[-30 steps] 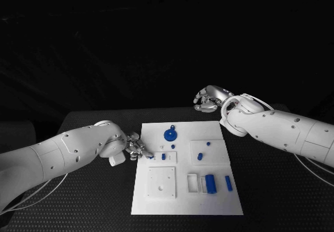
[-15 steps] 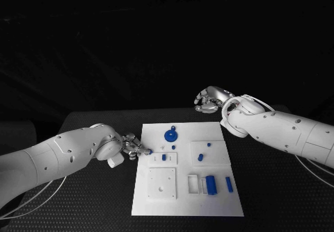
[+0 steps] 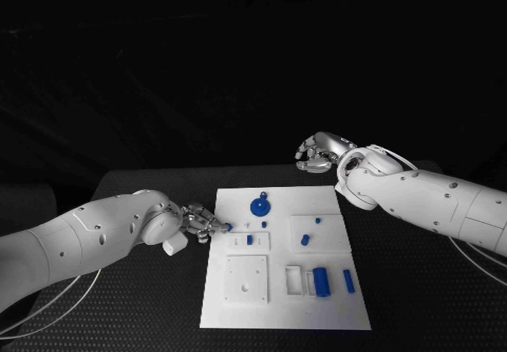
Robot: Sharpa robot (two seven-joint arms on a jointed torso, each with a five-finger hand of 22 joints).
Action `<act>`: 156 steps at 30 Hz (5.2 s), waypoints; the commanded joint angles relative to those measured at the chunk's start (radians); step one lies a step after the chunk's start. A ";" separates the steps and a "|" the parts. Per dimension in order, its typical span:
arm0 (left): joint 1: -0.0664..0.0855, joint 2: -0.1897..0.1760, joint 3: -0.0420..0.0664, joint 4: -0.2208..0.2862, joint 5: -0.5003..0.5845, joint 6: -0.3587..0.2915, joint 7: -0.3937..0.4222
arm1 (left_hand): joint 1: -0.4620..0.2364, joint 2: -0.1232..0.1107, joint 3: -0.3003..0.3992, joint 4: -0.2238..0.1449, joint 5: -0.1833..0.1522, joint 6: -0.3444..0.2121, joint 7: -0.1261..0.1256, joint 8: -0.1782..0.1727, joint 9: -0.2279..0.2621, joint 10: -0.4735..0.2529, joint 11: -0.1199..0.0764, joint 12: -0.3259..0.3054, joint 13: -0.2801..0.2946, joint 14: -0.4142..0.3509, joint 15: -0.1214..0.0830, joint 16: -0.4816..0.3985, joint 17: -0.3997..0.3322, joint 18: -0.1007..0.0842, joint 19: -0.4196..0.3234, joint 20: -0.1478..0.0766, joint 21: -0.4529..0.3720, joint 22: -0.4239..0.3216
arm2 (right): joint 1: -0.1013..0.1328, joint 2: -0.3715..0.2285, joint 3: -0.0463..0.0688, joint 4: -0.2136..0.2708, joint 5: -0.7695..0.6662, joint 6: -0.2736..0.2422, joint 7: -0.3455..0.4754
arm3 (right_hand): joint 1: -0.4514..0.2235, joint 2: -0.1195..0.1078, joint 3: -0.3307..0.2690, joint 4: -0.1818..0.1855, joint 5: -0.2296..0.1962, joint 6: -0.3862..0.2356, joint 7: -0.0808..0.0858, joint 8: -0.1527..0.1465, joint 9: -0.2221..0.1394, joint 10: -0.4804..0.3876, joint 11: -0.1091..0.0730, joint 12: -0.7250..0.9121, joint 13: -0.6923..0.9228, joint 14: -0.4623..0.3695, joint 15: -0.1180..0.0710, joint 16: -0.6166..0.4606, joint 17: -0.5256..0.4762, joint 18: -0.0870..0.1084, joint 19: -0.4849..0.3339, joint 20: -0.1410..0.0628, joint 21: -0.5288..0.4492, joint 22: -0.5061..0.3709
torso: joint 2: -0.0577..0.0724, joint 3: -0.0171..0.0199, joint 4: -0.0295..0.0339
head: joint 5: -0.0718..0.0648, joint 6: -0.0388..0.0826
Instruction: Assemble the parts on the task board
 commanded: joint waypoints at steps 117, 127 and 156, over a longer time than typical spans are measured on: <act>0.005 -0.053 0.049 0.142 0.103 -0.012 0.084 | -0.059 -0.002 0.105 -0.140 0.012 0.007 -0.003 0.002 0.077 0.003 -0.004 -0.004 -0.001 0.016 -0.023 -0.001 -0.002 -0.014 0.004 -0.105 0.001 0.016 | -0.081 0.176 -0.109 0.153 -0.303 0.061 -0.036 | 0.030 0.001 -0.077 -0.032 -0.339 0.068 -0.011 0.028 0.003 -0.014 -0.014 0.033 -0.030 0.009 -0.013 -0.012 0.028 0.014 0.012 -0.002 -0.030 0.030 | 0.000 0.0006 -0.0001 | 0.017 0.027; 0.005 -0.053 0.049 0.143 0.103 -0.006 0.083 | -0.106 -0.002 0.136 -0.192 0.011 0.009 -0.003 -0.008 0.088 0.003 -0.004 -0.004 -0.001 0.017 -0.023 -0.001 -0.002 -0.017 0.005 -0.108 0.001 0.017 | -0.081 0.177 -0.109 0.153 -0.305 0.065 -0.036 | 0.038 0.007 -0.064 -0.030 -0.339 0.076 -0.014 0.033 0.005 -0.011 -0.017 0.034 -0.030 0.010 -0.015 -0.010 0.030 0.014 0.014 -0.004 -0.028 0.031 | 0.000 0.0011 -0.0005 | 0.017 0.026; 0.005 -0.052 0.049 0.141 0.117 0.008 0.083 | -0.507 0.023 0.425 -0.548 0.009 0.026 -0.001 -0.043 0.134 0.010 -0.002 -0.003 -0.004 0.028 -0.021 -0.003 -0.008 -0.030 0.033 -0.118 0.007 0.016 | -0.084 0.179 -0.109 0.155 -0.317 0.073 -0.029 | 0.096 0.056 0.035 -0.054 -0.338 0.118 -0.027 0.053 0.013 -0.005 -0.027 0.039 -0.028 0.013 -0.021 0.003 0.044 0.014 0.011 -0.005 -0.013 0.034 | 0.000 0.0010 -0.0006 | 0.017 0.024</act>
